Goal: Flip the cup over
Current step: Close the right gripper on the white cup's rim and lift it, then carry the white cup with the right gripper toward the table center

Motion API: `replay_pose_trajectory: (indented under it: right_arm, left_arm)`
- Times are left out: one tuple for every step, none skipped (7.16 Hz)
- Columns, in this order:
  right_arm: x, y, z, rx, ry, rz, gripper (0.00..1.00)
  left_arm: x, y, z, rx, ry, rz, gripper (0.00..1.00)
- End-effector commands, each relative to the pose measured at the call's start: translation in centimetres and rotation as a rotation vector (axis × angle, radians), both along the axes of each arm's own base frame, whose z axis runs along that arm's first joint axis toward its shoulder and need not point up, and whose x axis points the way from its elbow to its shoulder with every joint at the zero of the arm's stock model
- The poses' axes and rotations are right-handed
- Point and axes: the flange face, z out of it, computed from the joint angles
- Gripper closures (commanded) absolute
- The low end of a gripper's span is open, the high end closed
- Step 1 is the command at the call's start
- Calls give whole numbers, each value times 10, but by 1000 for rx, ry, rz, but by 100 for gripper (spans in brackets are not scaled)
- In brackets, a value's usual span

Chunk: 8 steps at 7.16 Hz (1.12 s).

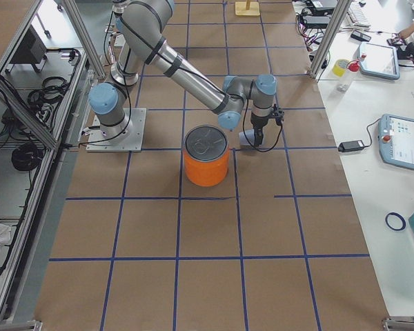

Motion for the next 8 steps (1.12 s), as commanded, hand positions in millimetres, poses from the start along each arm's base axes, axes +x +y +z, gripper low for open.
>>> replay_pose_trajectory:
  right_arm:
    - [10, -2, 36, -57, -41, 73, 100]
    - [27, -1, 44, -47, -81, 121, 100]
    - [59, -3, 59, -80, -111, 244, 100]
    - [93, -6, 72, -98, -103, 298, 100]
    - [128, -9, 80, -114, -104, 352, 100]
    - [158, -8, 85, -121, -104, 397, 100]
    - [190, -4, 85, -125, -109, 445, 100]
    - [224, 2, 84, -126, -118, 479, 100]
  left_arm:
    - [16, -2, -1, 11, -112, 14, 0]
    - [25, -2, 1, 16, -123, 31, 0]
    - [32, -5, -5, 31, -124, 44, 0]
    - [47, -7, -2, 26, -118, 75, 0]
    - [69, -12, 0, 19, -96, 122, 0]
    - [78, -14, 2, 7, -31, 150, 0]
    - [82, -13, 3, 6, -33, 158, 0]
    - [82, -9, 4, 8, -36, 157, 0]
